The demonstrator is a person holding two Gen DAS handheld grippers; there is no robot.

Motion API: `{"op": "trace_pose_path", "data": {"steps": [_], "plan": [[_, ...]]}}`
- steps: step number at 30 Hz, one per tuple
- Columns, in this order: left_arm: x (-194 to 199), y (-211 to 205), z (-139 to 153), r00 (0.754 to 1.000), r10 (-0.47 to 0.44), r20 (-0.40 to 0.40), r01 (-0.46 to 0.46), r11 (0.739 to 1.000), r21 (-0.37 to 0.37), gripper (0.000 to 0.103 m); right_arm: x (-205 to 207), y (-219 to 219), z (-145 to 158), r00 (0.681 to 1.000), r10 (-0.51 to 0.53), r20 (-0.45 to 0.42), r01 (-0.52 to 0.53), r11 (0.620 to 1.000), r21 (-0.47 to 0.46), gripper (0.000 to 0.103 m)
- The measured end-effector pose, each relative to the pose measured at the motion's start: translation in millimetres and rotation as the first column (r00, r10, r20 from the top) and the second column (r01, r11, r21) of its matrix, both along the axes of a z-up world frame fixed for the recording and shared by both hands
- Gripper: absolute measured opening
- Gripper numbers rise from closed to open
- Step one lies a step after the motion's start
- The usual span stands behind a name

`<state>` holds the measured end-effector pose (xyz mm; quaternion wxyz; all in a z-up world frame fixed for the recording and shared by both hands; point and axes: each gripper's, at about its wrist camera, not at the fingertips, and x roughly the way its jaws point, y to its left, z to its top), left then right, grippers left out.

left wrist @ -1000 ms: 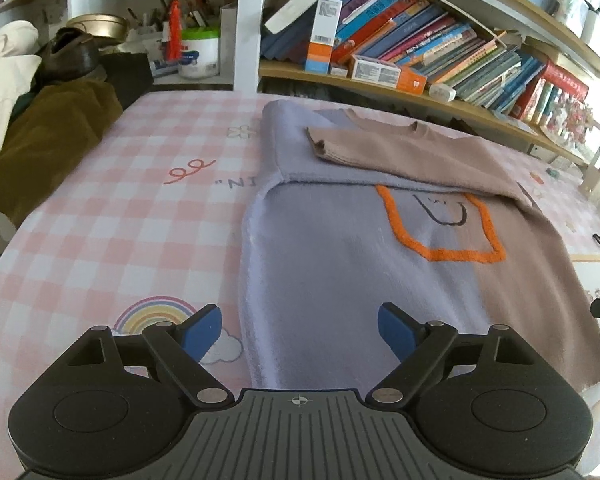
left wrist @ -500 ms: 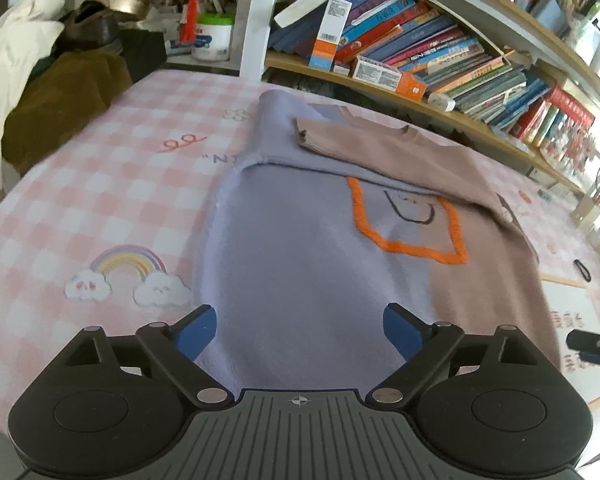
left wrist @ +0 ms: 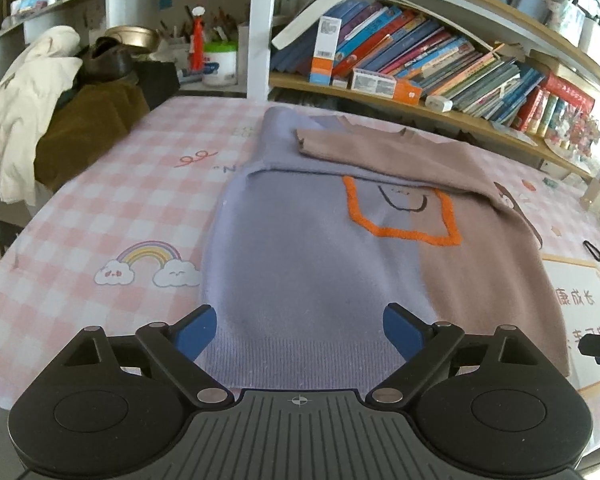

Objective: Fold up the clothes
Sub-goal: 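Move both open tools to the sweater hem, then grasp the mauve hem with the right tool while the left tool grasps the lavender hem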

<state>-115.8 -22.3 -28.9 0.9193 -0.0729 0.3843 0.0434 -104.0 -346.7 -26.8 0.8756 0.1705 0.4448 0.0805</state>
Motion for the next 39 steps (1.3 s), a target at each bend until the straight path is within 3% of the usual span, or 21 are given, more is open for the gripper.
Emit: {"op": "trace_pose_path", "data": {"steps": [18, 25, 29, 31, 34, 39], "plan": [[14.3, 10.5, 2.1, 0.999, -0.026, 0.030, 0.022, 0.993, 0.114, 0.092, 13.4, 2.8, -4.6, 0.999, -0.038, -0.022, 0.039, 0.999, 0.016, 0.071], [20.1, 24.4, -1.0, 1.000, -0.004, 0.030, 0.002, 0.997, 0.071, 0.092, 19.7, 2.8, -5.6, 0.998, -0.054, -0.029, 0.055, 0.998, 0.014, 0.070], [18.0, 29.1, -2.1, 0.998, -0.018, 0.054, 0.014, 0.998, 0.064, 0.091, 23.3, 2.3, -6.3, 0.997, -0.065, -0.030, 0.065, 0.998, 0.013, 0.064], [19.5, 31.4, -4.7, 0.999, -0.017, 0.045, 0.014, 0.998, 0.059, 0.084, 25.0, 2.2, -6.9, 0.997, -0.070, -0.031, 0.070, 0.997, 0.012, 0.053], [22.8, 37.0, -9.7, 1.000, -0.002, 0.021, 0.002, 0.999, 0.037, 0.078, 27.9, 3.0, -9.0, 0.997, -0.074, -0.037, 0.074, 0.997, 0.012, 0.048], [27.9, 47.7, -19.3, 0.999, 0.022, -0.027, -0.022, 1.000, -0.004, 0.053, 31.7, 6.0, -12.1, 0.996, -0.077, -0.042, 0.076, 0.997, -0.009, 0.037]]}}
